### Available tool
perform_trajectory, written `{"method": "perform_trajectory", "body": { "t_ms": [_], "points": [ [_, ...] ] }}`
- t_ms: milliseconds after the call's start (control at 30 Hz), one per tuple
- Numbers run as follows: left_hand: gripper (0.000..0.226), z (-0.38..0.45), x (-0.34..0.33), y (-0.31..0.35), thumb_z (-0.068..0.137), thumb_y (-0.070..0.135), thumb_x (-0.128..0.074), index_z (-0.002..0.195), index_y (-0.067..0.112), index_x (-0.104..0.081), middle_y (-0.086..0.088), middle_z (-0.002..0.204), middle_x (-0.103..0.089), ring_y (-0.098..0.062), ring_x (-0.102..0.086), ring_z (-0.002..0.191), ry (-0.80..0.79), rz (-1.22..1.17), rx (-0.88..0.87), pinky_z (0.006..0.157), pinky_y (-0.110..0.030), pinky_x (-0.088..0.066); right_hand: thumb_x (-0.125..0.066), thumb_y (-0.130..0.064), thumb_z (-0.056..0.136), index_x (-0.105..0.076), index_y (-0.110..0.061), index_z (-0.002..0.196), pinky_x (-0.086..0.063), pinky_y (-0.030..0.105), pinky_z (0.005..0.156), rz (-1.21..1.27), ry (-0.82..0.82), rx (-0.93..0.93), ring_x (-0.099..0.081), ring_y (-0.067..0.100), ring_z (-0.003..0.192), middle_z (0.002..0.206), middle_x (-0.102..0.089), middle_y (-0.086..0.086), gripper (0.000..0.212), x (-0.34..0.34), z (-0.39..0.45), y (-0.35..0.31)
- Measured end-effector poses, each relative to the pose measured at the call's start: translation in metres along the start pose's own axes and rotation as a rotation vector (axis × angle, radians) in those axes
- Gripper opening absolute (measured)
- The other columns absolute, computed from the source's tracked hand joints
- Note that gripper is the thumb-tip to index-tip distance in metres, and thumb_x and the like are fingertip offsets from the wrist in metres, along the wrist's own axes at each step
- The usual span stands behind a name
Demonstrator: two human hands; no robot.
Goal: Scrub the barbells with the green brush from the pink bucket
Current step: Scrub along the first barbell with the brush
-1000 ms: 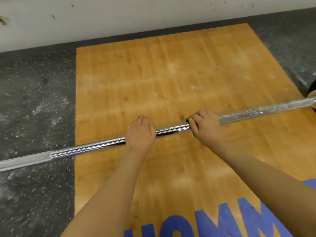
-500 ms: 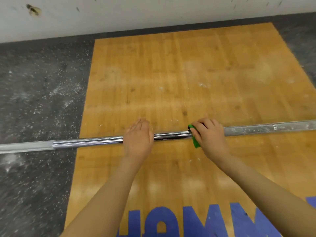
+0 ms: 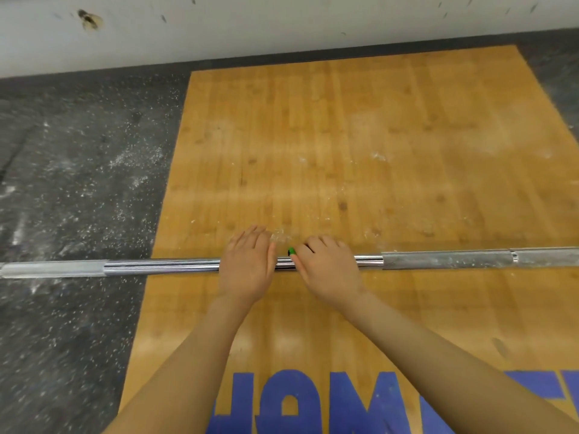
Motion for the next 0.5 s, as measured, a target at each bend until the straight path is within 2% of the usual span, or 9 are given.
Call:
{"method": "perform_trajectory", "body": {
  "t_ms": [200, 400, 500],
  "points": [
    [0.046, -0.002, 0.000, 0.001, 0.098, 0.028, -0.030, 0.109, 0.004, -0.068, -0.012, 0.118, -0.067, -0.026, -0.059, 0.116, 0.038, -0.004, -0.009, 0.106, -0.035, -0.033, -0.035, -0.035, 0.094, -0.066, -0.014, 0.078, -0.042, 0.030, 0.055, -0.007, -0.005, -0.032, -0.056, 0.024, 0.066, 0.075, -0.063, 0.003, 0.040, 0.009, -0.014, 0.031],
    [0.043, -0.001, 0.006, 0.004, 0.097, 0.026, -0.031, 0.107, 0.004, -0.067, -0.012, 0.118, -0.067, -0.026, -0.060, 0.115, 0.094, -0.018, -0.002, 0.105, -0.032, -0.029, -0.035, -0.035, 0.097, -0.068, -0.012, 0.092, -0.042, 0.031, 0.057, -0.066, -0.008, -0.069, -0.056, 0.025, 0.072, 0.084, -0.063, 0.004, 0.041, 0.017, -0.043, 0.092],
    [0.045, -0.003, 0.005, 0.004, 0.098, 0.027, -0.030, 0.110, 0.004, -0.067, -0.011, 0.119, -0.066, -0.025, -0.060, 0.115, 0.091, -0.016, 0.010, 0.105, -0.032, -0.030, -0.036, -0.033, 0.096, -0.068, -0.012, 0.085, -0.041, 0.030, 0.054, -0.059, 0.029, -0.098, -0.055, 0.025, 0.069, 0.079, -0.061, 0.003, 0.040, 0.021, -0.039, 0.088]
  ]
}}
Point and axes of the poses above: each hand's wrist, its own z-axis towards the middle knuckle, its own x-axis out of the back of the hand, y = z × x, the point moved 9 cm from there along z, towards the middle knuckle
